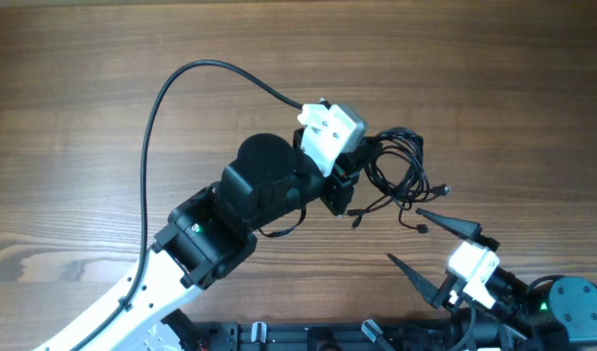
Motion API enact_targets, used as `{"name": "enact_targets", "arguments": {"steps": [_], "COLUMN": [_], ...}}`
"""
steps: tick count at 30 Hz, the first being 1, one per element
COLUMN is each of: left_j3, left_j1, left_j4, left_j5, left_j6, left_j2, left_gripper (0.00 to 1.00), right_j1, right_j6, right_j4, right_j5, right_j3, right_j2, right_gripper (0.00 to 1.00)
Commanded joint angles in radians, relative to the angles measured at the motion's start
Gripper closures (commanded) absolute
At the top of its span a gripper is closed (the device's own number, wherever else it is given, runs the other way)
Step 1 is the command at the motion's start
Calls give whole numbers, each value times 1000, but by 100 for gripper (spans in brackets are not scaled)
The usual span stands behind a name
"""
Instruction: Untangle cables
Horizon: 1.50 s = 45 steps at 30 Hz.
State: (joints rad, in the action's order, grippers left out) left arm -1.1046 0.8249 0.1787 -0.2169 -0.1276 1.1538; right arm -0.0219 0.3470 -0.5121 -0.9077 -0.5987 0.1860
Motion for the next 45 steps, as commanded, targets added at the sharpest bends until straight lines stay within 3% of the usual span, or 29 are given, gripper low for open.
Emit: {"name": "enact_targets", "arguments": {"steps": [1,5,10,12,17,20,22,25,27,29,33,34,37,39,42,45], "left_j3": [-12,-12,-12,-12,-12,-12,-12,-12,-12,-12,-12,-12,-12,-12,-12,-12], "left_j1": [5,5,5,4,4,4,5,4,3,3,-21,-34,-97,-132,-145,-145], "left_j4": [-11,-23,-39,-46,-61,-64,-72,-84,-86,-86,-25,1,101,146,154,140], "left_j5": [-118,-230,-248,-271,-344,-400,-433,-430,-373,-208,201,247,278,274,196,104], "left_j6": [23,23,18,16,16,16,16,16,16,-6,-231,-268,-332,-352,-339,-253], "left_j2": [-9,-9,-9,-9,-10,-10,-10,-10,-10,-10,-9,-9,-9,-9,-10,-10], "left_gripper": [96,96,96,96,96,96,96,96,96,96,96,96,96,96,96,96], "right_j1": [-2,-2,-2,-2,-2,-2,-2,-2,-2,-2,-2,-2,-2,-2,-2,-2], "right_j6": [46,43,40,34,0,-8,-10,-35,-64,-99,-121,-134,-298,-449,-649,-884], "right_j4": [3,3,-15,-23,-24,-23,-24,-27,-37,-63,-56,-37,113,177,135,13], "right_j5": [29,47,82,127,183,185,195,217,224,219,58,30,10,107,385,642], "right_j3": [-15,-14,-14,-14,-14,-14,-14,-14,-14,-14,-15,-16,-16,-16,-16,-16], "right_j2": [-9,-9,-9,-6,-5,-5,-3,14,18,19,19,19,19,19,19,19], "right_gripper": [39,47,76,79,75,64,65,92,95,95,95,95,95,95,95,95]}}
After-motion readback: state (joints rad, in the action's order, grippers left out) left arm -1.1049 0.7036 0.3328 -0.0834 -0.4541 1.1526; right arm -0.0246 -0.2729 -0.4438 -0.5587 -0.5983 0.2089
